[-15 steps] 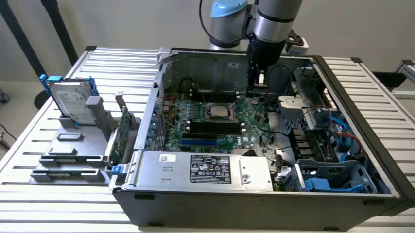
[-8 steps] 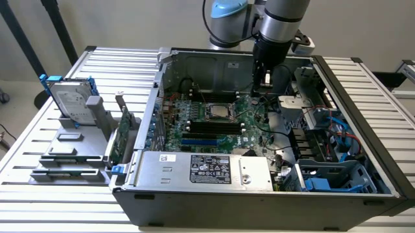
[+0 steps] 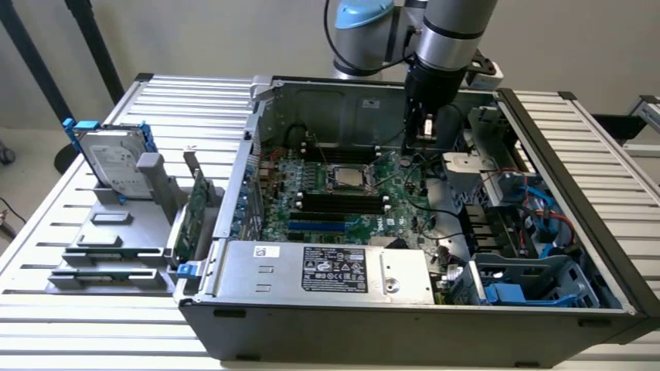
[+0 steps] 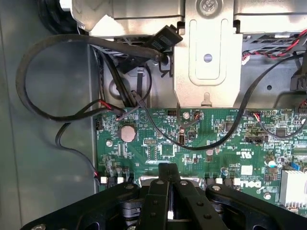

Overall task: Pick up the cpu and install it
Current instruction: 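Close the cpu cover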

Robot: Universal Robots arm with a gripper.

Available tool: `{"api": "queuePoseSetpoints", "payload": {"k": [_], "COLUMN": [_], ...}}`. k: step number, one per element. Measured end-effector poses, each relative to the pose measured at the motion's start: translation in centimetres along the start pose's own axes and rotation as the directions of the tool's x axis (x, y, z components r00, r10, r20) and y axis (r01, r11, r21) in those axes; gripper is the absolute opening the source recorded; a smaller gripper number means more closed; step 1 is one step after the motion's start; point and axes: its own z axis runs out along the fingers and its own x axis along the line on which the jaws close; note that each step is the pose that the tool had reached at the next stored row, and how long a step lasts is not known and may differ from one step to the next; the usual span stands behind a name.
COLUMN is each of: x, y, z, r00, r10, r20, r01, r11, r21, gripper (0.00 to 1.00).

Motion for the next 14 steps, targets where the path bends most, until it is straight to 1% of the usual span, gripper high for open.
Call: {"api": "queuePoseSetpoints", "payload": {"k": [7, 14], "x": [0.0, -0.1], "y": [0.38, 0.55], "z": [0.85, 2.08], "r00": [1.0, 1.0], "r10": [-0.001, -0.001], "r20": [-0.002, -0.0028], "r01": [0.001, 0.001], "r11": [1.0, 1.0], "r21": [-0.0074, -0.0085], "gripper": [0.11, 0.11]}}
